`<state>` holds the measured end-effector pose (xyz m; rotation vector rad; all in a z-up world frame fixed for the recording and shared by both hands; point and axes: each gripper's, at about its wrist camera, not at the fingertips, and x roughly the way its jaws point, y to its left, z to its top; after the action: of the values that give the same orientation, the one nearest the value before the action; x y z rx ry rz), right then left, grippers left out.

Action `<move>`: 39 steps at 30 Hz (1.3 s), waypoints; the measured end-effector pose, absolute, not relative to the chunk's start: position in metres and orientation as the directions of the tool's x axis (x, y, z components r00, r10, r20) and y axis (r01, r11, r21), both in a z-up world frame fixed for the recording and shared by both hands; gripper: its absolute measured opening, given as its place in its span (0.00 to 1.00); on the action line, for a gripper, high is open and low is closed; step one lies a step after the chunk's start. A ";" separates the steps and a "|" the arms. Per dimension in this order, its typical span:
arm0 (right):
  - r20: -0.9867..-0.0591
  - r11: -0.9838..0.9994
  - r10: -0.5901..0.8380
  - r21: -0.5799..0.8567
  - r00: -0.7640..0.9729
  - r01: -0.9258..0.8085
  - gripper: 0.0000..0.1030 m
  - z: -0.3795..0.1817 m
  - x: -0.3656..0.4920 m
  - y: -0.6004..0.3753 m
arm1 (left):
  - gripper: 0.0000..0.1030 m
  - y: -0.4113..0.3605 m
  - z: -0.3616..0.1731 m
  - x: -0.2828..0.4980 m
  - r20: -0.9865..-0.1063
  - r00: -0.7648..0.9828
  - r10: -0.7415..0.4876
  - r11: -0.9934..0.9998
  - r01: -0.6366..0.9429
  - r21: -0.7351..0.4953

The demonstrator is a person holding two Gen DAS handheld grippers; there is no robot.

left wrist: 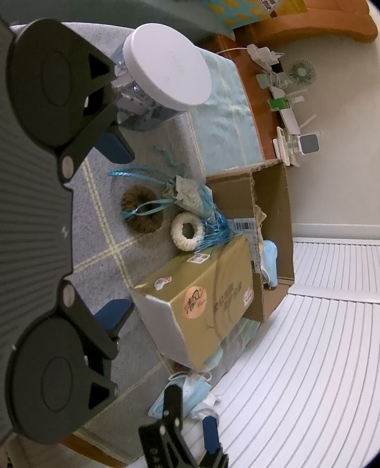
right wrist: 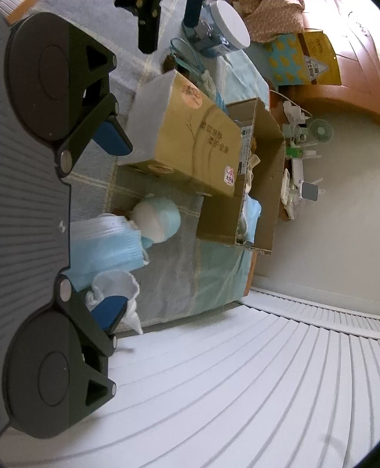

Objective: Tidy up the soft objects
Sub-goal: 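Move the left gripper toward the brown coir ring while the right approaches the folded blue mask, then grasp and lift the brown coir ring with the left gripper while the right grasps the blue mask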

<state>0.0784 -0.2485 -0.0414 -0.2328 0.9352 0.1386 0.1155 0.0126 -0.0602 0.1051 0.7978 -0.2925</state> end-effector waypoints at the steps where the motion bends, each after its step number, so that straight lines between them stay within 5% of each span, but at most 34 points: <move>1: -0.812 0.967 0.017 -0.135 0.584 -0.216 1.00 -0.039 0.074 -0.250 | 0.96 0.012 -0.061 0.116 -0.719 0.660 -0.217 0.954 0.299 -0.014; 14: -0.797 0.947 0.138 -0.068 0.588 -0.314 1.00 -0.038 0.088 -0.234 | 0.96 0.011 -0.065 0.115 -0.721 0.652 -0.237 0.951 0.307 -0.034; 27: -0.860 0.969 0.014 -0.114 0.510 -0.217 1.00 -0.081 0.092 -0.257 | 0.96 0.012 -0.069 0.117 -0.727 0.640 -0.249 0.947 0.318 -0.044; 39: -0.877 0.968 0.065 -0.060 0.476 -0.243 1.00 -0.084 0.064 -0.242 | 0.94 0.017 -0.072 0.115 -0.719 0.660 -0.218 0.959 0.283 -0.032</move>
<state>0.0636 -0.2423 -0.0843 -0.1857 1.0593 0.1898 0.1153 0.0170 -0.0721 0.0854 0.8019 -0.2837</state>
